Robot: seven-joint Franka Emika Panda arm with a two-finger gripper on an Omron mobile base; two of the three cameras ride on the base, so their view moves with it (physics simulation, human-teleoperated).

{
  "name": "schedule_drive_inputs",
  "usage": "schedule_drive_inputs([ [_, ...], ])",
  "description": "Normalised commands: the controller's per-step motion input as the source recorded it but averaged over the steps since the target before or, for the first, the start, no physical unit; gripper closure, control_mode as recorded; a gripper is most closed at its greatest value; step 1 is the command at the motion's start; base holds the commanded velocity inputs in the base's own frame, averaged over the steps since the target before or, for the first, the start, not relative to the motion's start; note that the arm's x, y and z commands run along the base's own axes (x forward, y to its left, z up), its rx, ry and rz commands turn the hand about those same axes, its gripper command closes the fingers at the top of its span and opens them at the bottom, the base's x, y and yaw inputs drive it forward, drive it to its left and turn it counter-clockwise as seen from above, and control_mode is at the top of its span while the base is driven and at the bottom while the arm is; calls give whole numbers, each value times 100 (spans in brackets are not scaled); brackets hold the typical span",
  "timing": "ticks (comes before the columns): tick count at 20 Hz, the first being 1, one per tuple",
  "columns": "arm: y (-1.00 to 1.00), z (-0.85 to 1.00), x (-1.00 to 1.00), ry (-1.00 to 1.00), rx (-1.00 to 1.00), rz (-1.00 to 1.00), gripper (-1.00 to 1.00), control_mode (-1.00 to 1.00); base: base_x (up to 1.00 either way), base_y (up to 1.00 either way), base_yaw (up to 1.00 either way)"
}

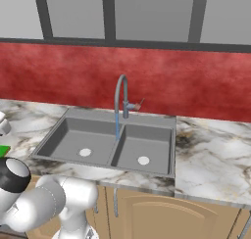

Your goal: Soak the sponge with water for a few seconds and then drop it inside the sink.

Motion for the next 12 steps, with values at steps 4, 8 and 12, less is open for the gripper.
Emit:
schedule_drive_inputs([
  [4,8,-20,0,0,7,3,-100,-100,0,0,0],
  [8,10,-16,0,0,0,0,-100,-100,0,0,0],
  [12,14,-11,0,0,0,0,-100,-100,0,0,0],
])
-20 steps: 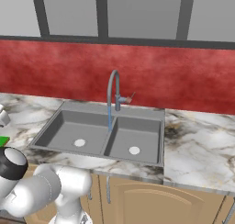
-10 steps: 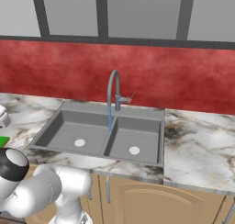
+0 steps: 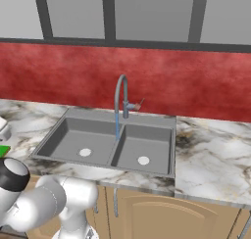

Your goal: Soak the sponge with water for a few seconds and then drop it inside the sink.

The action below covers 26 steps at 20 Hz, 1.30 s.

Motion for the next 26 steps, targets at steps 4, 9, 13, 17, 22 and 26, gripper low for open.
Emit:
schedule_drive_inputs([
  [4,12,-2,0,0,0,0,-100,-100,0,0,0],
  [9,9,-2,0,0,0,0,-100,-100,0,0,0],
  [13,6,-6,1,3,0,0,-100,-100,0,0,0],
  [17,6,-4,1,7,-4,0,-100,-100,0,0,0],
  [22,1,-6,11,6,-4,2,-100,-100,0,0,0],
  [26,0,-3,3,1,-5,1,-100,-100,0,0,0],
])
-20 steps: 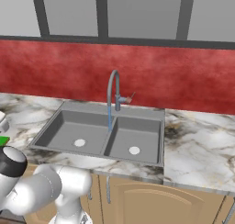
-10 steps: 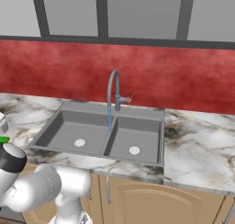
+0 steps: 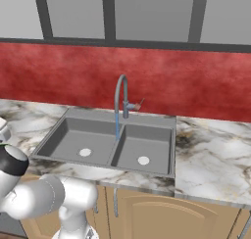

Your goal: Soak the sponge with water for a few seconds and then drop it inside the sink.

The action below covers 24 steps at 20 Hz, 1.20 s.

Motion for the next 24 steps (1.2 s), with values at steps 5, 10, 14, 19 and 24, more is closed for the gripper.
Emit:
schedule_drive_inputs([
  [5,2,-7,6,1,-4,1,-100,-100,0,0,0],
  [10,7,-14,20,4,-3,2,-100,-100,0,0,0],
  [14,0,-19,13,0,0,1,-100,-100,0,0,0],
  [19,4,-24,12,0,0,1,-100,-100,0,0,0],
  [24,15,-22,4,0,0,1,-100,-100,0,0,0],
])
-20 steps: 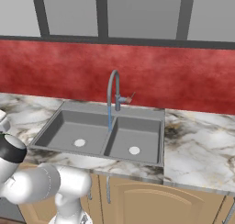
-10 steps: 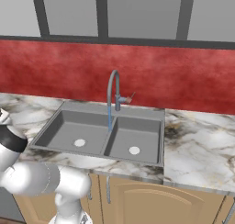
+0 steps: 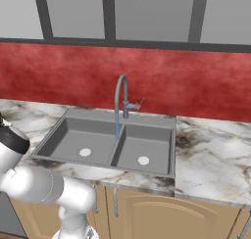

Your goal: Soak the sponge with water for a few seconds and then drop it inside the sink.

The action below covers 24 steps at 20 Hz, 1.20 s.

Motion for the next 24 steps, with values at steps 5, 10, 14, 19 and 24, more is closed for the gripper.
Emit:
schedule_drive_inputs([
  [5,26,-17,0,0,0,1,-100,-100,0,0,0],
  [10,17,-5,0,0,0,1,-100,-100,0,0,0],
  [14,2,0,0,0,-2,1,-100,-100,0,0,0],
  [19,0,0,0,1,-2,1,-100,-100,0,0,0],
  [24,0,0,0,1,-1,2,-100,-100,0,0,0],
])
